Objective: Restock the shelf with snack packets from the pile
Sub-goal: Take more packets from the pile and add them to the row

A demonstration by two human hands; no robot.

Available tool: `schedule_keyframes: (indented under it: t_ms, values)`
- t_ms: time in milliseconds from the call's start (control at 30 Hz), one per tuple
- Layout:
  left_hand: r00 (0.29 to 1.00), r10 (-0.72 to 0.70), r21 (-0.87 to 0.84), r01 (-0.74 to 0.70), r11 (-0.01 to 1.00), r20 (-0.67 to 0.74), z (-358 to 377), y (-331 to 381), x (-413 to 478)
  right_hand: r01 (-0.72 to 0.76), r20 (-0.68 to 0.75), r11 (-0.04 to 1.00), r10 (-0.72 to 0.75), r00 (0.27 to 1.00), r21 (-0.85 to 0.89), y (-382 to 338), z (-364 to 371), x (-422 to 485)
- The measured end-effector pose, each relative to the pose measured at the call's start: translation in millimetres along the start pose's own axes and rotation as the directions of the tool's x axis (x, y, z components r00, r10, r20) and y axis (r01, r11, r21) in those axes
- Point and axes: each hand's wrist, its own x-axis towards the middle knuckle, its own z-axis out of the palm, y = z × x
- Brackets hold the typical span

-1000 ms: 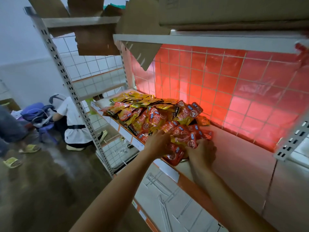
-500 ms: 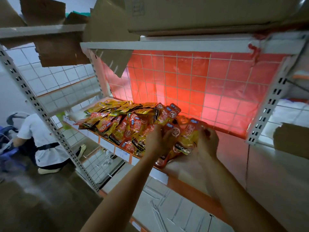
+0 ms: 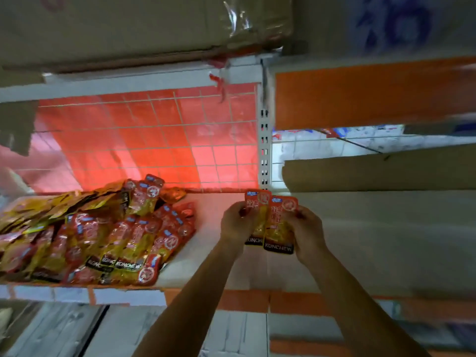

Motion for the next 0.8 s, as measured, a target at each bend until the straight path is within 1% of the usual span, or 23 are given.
schedule_keyframes:
  t_ms: [100, 200, 267, 367, 500, 633, 800]
  values:
    - [0.995, 0.013, -0.014, -0.012, 1.0, 0.103, 46.8, 8.5, -15.6, 0.044, -0.058, 0.997, -0.047, 0.997, -0.056, -15.7, -50.7, -2.4]
    - [0.987, 0.019, -0.033, -0.014, 0.999, 0.157, 99.1, 16.5, -35.6, 0.117, -0.098, 0.984, -0.131, 0.987, -0.137, -33.3, -101.9, -10.0]
    - [0.979, 0.017, -0.04, -0.009, 0.999, 0.203, 136.1, 22.0, -53.0, 0.14, -0.147, 0.973, -0.168, 0.975, -0.184, -45.2, -138.3, -14.3]
    - [0.963, -0.006, -0.078, 0.028, 0.997, 0.268, 188.8, 30.5, -82.8, 0.153, -0.227, 0.946, -0.222, 0.948, -0.287, -63.7, -194.2, -19.8]
    - [0.942, -0.06, -0.125, 0.107, 0.986, 0.33, 254.3, 43.8, -120.5, 0.157, -0.285, 0.914, -0.275, 0.918, -0.375, -86.8, -265.6, -30.8]
    - [0.895, -0.12, -0.192, 0.22, 0.956, 0.429, 311.4, 53.8, -154.8, 0.13, -0.356, 0.921, -0.268, 0.895, -0.367, -101.6, -329.8, -42.6]
    - [0.847, -0.117, -0.128, 0.212, 0.969, 0.519, 369.1, 65.7, -182.4, 0.147, -0.391, 0.934, -0.275, 0.878, -0.327, -116.6, -391.2, -53.8]
